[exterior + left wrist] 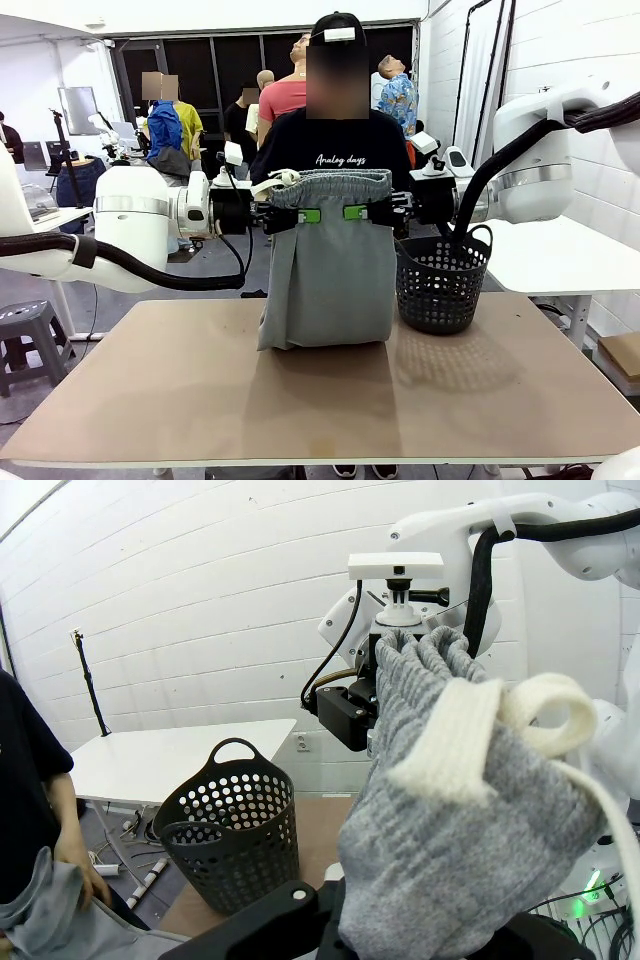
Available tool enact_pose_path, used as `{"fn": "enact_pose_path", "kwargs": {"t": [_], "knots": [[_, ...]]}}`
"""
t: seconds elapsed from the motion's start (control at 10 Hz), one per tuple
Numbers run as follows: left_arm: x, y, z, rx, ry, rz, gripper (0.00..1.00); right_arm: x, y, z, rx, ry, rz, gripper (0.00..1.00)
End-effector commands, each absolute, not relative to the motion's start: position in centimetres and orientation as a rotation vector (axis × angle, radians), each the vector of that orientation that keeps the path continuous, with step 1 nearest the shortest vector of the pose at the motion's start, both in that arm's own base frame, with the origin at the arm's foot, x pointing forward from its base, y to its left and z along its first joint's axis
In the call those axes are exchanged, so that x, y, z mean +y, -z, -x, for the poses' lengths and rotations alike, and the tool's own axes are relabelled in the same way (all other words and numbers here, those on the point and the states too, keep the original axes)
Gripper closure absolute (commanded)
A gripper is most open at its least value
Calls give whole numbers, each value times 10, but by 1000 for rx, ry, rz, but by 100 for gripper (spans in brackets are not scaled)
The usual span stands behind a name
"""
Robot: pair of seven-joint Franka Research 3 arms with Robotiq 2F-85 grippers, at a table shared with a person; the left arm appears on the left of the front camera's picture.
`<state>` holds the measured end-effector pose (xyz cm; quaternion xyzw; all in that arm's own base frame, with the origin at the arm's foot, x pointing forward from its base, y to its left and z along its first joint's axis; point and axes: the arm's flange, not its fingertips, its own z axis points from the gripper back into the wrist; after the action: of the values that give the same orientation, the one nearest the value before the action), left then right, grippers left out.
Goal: Fold the training pants.
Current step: Release the ends of the Training pants and then grab the overlapped ends.
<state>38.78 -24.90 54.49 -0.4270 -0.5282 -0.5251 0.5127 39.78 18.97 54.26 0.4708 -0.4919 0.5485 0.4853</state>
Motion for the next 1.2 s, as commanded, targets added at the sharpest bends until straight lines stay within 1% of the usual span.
{"fn": "enact_pose_path", "kwargs": {"t": [0.0,1.1], "knots": [[-250,-548,-386,-1271,1258,1031,100,189,-542,-394,-1215,-1328,-1160,100],[-250,-548,-386,-1271,1258,1031,100,189,-542,-394,-1215,-1328,-1160,100]]}}
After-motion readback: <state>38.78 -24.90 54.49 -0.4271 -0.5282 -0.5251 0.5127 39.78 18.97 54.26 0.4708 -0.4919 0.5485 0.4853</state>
